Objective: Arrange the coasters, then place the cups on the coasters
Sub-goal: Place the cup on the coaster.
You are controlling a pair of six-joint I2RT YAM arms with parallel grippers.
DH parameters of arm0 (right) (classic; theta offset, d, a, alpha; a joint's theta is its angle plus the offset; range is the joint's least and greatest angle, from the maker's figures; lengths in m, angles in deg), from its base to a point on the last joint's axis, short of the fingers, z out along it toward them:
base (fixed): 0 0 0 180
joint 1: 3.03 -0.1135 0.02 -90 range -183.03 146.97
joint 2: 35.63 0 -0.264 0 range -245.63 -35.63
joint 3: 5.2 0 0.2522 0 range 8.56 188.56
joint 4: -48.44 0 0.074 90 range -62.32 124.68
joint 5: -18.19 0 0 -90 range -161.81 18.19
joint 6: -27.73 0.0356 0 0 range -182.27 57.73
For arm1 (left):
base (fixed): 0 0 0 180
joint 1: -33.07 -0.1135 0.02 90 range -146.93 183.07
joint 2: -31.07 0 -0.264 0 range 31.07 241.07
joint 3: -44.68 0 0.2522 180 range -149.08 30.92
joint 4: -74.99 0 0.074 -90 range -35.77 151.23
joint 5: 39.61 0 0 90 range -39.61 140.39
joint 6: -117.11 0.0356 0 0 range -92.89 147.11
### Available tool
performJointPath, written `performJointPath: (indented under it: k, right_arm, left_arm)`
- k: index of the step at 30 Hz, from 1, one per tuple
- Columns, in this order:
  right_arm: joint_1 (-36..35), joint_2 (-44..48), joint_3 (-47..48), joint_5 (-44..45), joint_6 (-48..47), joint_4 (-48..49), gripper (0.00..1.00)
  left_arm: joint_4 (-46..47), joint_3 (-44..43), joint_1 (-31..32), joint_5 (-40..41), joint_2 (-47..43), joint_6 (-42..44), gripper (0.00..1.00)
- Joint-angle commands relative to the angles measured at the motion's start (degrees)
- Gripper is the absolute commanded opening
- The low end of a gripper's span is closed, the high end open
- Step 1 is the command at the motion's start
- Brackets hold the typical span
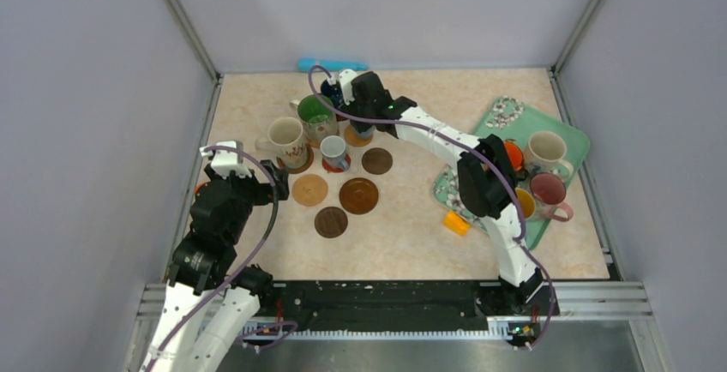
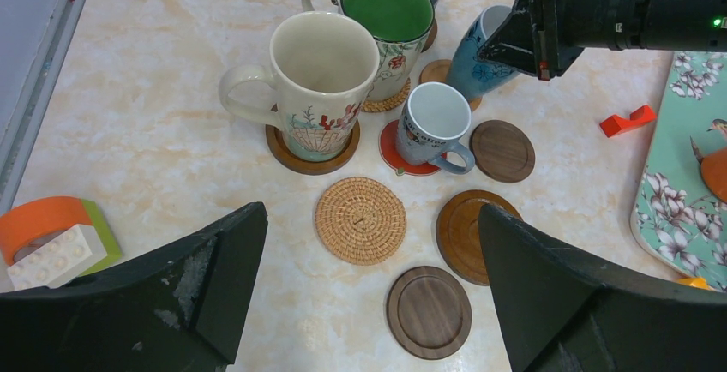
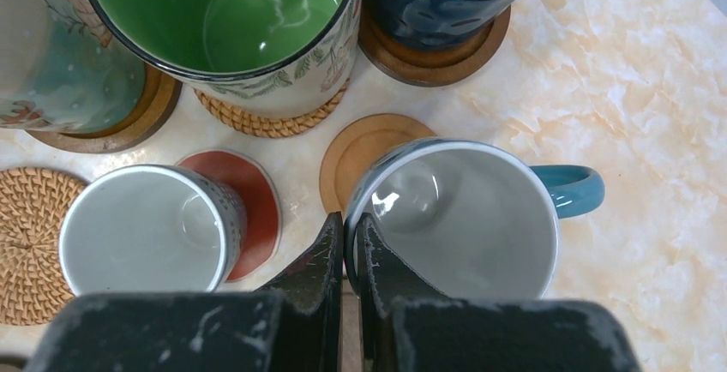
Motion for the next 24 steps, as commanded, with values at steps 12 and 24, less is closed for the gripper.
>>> performJointPath:
  k: [12,24]
  right_arm:
    - [-1.0,-2.2,8.5,-2.5,-0.1,-0.2,0.01]
    - [-1.4,-3.3,10.2,-1.5,-1.0,-2.1,0.06]
  left_arm:
    - [2.6,0.2,-0.3,-0.3,-0.3,0.2,0.98]
    - [2.6,0.2,-0.3,-0.4,-0.4,0.2,0.98]
